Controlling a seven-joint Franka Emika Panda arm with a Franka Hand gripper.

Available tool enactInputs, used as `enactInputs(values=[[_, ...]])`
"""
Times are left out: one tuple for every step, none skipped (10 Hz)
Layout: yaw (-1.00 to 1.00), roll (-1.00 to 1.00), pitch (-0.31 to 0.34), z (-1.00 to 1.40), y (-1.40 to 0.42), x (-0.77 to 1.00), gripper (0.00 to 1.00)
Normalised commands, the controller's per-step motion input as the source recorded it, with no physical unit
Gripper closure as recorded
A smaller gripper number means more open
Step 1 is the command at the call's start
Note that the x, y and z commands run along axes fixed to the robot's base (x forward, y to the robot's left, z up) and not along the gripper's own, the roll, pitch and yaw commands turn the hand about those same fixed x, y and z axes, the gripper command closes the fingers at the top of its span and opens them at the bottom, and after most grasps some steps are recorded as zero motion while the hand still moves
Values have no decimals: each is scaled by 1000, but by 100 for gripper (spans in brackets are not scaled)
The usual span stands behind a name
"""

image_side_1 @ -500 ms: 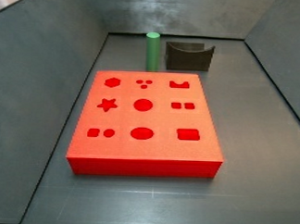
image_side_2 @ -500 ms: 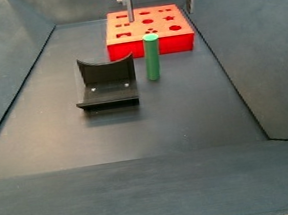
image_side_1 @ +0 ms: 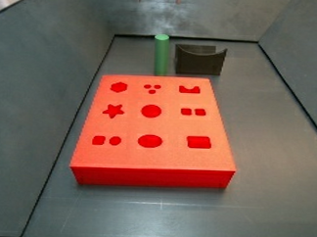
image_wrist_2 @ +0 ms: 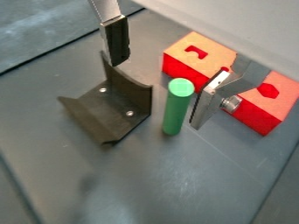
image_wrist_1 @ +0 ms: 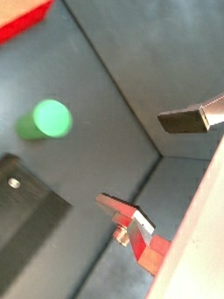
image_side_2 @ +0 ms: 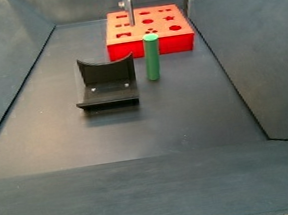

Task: Pick up the round object. Move up. Move to above the board. Insert the round object.
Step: Pick up the round object.

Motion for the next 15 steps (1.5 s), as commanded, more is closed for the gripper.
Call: enactInputs(values=[[0,134,-164,-903,-520,0,0],[0,117,-153,-937,-474,0,0],[0,0,-113,-474,-114,0,0],[0,-6,0,0,0,0,0],[0,-9,0,-46,0,0,0],[0,-14,0,-100,0,0,0],[0,0,-26,-114,-9,-31,0],[0,0,0,-46,-209,0,0],[0,0,0,-89,-257,9,0],[0,1,-10,-123,-226,0,0],[0,0,-41,-220,-191,-11,0],[-14,0,-106,-446,-49,-146,0],[-14,0,-100,-380,-86,-14,0],[-23,0,-100,-400,-71,-20,0],[-31,0,-113,-440,-69,-157,0]])
